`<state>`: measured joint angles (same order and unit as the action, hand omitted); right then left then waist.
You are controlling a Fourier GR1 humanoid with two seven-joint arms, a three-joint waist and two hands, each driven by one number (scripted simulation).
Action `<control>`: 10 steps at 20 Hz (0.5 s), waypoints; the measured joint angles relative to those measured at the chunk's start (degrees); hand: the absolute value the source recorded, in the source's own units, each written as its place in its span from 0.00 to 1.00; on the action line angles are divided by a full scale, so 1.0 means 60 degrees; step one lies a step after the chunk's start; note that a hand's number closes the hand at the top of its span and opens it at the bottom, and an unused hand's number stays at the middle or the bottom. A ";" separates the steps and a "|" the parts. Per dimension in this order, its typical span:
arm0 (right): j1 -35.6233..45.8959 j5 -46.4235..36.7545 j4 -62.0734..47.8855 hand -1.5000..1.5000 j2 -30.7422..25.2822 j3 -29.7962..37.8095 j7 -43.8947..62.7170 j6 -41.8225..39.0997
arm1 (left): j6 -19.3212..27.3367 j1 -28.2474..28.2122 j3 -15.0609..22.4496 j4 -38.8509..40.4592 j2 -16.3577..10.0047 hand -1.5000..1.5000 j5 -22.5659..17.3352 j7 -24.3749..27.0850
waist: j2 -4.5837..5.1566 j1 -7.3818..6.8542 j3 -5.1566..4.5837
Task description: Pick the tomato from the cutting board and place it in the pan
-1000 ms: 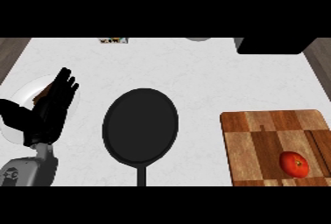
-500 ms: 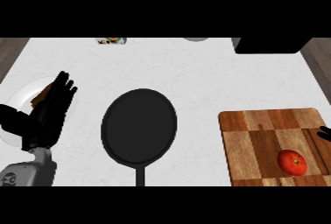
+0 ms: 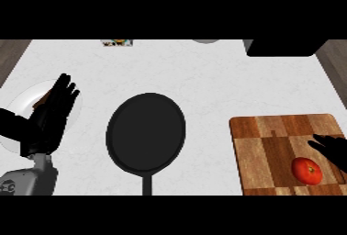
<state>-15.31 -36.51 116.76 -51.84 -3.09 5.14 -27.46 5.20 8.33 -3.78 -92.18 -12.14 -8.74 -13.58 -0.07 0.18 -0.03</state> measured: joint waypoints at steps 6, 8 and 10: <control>0.0718 -0.0926 -0.0628 0.00 0.0796 -0.0380 0.0284 -0.0576 | -0.0120 0.0085 -0.0153 0.0151 0.0069 0.50 0.0014 0.0054 | 0.0011 -0.0029 0.0004; 0.0761 -0.1222 -0.0709 0.00 0.1062 -0.0387 0.0327 -0.0668 | -0.0080 -0.0028 -0.0102 -0.0118 0.0137 0.50 0.0074 -0.0093 | 0.0008 -0.0029 0.0004; 0.1119 -0.1640 -0.1069 0.00 0.1414 -0.0651 0.0501 -0.0689 | -0.0116 0.0021 -0.0071 -0.0137 0.0144 0.50 0.0136 -0.0141 | 0.0011 -0.0043 0.0005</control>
<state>-8.60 -46.35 110.35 -43.35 -7.00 8.14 -31.60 4.51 8.46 -4.20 -93.00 -11.28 -7.92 -14.42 0.00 -0.08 0.00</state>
